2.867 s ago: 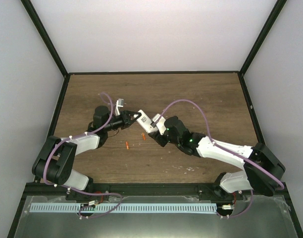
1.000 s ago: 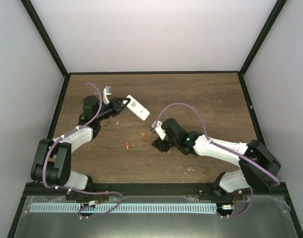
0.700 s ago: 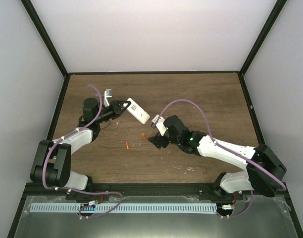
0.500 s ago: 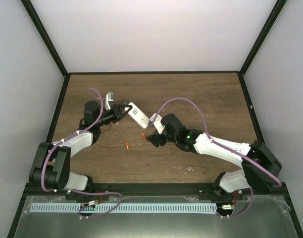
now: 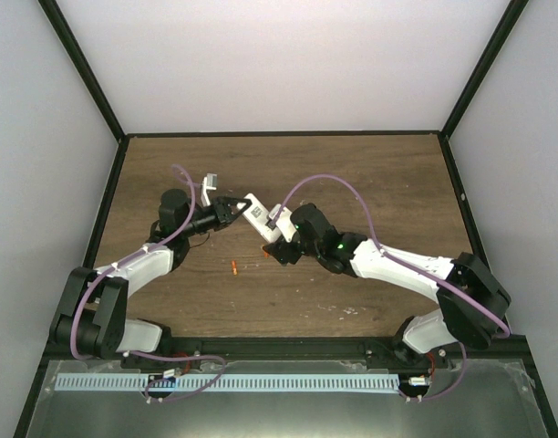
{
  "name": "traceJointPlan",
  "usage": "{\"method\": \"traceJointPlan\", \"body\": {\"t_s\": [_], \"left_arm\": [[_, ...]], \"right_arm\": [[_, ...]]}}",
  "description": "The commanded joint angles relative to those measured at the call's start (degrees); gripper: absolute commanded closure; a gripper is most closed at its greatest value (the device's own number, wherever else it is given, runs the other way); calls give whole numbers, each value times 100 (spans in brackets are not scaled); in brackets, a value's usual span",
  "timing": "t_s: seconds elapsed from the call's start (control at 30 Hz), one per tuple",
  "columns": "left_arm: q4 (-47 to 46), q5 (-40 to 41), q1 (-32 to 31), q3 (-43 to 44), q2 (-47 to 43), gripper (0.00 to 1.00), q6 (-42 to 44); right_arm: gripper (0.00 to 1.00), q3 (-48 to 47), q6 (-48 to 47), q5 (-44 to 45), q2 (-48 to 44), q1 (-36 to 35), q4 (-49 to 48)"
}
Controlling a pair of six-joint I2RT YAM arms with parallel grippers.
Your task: Load the batteries into the remote control
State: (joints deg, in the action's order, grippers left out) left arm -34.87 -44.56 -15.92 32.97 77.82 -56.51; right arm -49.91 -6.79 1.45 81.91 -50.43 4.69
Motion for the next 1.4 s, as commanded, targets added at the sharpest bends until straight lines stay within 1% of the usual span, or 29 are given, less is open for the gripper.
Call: {"method": "traceJointPlan", "body": {"t_s": [0.0, 0.23, 0.33, 0.4, 0.67, 1.1, 1.37], "left_arm": [[-240, -121, -40, -21, -58, 100, 58], [-331, -123, -69, -38, -1, 100, 14], [-345, -115, -71, -12, 20, 100, 0], [-338, -103, -69, 11, 38, 100, 0], [-298, -30, -33, 129, 136, 100, -1], [109, 53, 479, 554, 136, 100, 197], [281, 99, 566, 715, 145, 100, 298]], "right_arm": [[21, -169, -73, -64, 22, -11, -36], [37, -143, -97, -121, 62, -18, -21], [49, -136, -107, -157, 79, -16, 9], [54, -131, -115, -202, 101, -14, 43], [55, -31, -59, -332, 102, -18, 164], [55, 121, -75, -443, 88, -16, 648], [54, 217, -111, -464, 93, -18, 844]]}}
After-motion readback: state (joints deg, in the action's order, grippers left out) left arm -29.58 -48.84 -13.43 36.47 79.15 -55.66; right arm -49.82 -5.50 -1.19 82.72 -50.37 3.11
